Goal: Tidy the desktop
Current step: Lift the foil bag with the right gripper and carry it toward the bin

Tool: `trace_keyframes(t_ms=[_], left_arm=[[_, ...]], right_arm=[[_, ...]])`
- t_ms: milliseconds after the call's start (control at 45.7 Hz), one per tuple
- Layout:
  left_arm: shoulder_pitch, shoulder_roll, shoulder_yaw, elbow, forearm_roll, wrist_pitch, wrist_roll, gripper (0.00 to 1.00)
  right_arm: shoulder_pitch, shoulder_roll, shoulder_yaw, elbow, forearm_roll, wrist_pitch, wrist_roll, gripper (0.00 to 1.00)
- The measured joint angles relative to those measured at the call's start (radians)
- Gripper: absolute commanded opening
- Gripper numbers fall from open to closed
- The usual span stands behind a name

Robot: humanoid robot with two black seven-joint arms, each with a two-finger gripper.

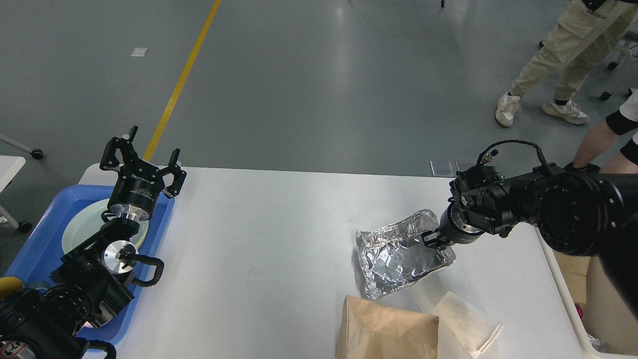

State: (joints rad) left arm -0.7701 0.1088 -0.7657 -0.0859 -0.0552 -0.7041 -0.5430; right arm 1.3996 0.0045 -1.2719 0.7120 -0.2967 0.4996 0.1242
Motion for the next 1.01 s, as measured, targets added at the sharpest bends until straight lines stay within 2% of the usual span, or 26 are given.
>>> trace_keyframes(t_ms=[241,416,744,1006], left_arm=[[0.0,0.0,0.0,0.0,0.0,0.0,0.0,0.96],[0.0,0.0,0.0,0.0,0.0,0.0,0.0,0.96],[0.0,0.0,0.0,0.0,0.0,0.0,0.0,0.96],[0.0,0.0,0.0,0.0,0.0,0.0,0.0,0.96]], right_arm=[[0.194,-0.017,0.031,0.016,0.06,0.273,0.001,0.0],[0.366,-0.04,0.043,0.018,0.061,0.432,-0.001,0.0],[0.72,-0.081,0.097,0.1,0.063,0.461,0.004,0.0],[0.816,-0.175,0.122,0.114,0.062,0.461,-0.001,0.0]])
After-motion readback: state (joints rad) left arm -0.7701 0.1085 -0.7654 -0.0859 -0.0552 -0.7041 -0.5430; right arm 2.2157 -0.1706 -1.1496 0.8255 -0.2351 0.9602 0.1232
